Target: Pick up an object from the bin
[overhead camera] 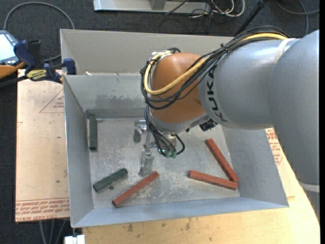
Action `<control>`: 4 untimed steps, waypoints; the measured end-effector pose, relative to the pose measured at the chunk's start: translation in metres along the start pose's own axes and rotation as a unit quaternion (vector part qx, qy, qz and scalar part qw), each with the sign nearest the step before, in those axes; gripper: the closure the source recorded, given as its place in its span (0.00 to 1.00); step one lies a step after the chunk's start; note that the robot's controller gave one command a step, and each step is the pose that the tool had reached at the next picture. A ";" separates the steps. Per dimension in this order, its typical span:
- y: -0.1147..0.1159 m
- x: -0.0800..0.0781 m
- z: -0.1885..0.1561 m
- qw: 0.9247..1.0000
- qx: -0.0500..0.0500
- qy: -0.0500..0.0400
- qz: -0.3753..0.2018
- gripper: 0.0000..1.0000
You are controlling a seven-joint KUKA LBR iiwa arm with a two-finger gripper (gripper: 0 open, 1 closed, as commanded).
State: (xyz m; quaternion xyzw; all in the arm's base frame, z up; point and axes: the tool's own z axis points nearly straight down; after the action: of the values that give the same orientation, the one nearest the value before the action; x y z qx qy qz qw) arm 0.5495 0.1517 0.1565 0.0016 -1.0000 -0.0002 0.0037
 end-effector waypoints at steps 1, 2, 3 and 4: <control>-0.020 0.010 0.090 0.999 0.000 0.000 -0.043 0.00; 0.079 0.061 0.084 0.988 -0.002 -0.012 -0.151 0.00; 0.078 0.062 0.084 0.989 -0.002 -0.008 -0.147 1.00; 0.066 0.044 -0.043 0.990 -0.001 -0.009 -0.140 1.00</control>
Offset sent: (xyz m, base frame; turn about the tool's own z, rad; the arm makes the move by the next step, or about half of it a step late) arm -0.0087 -0.0198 -0.0865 -0.0878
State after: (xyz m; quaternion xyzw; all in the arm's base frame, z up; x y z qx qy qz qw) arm 0.5057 0.2176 0.1995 0.1416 -0.9899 -0.0015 -0.0056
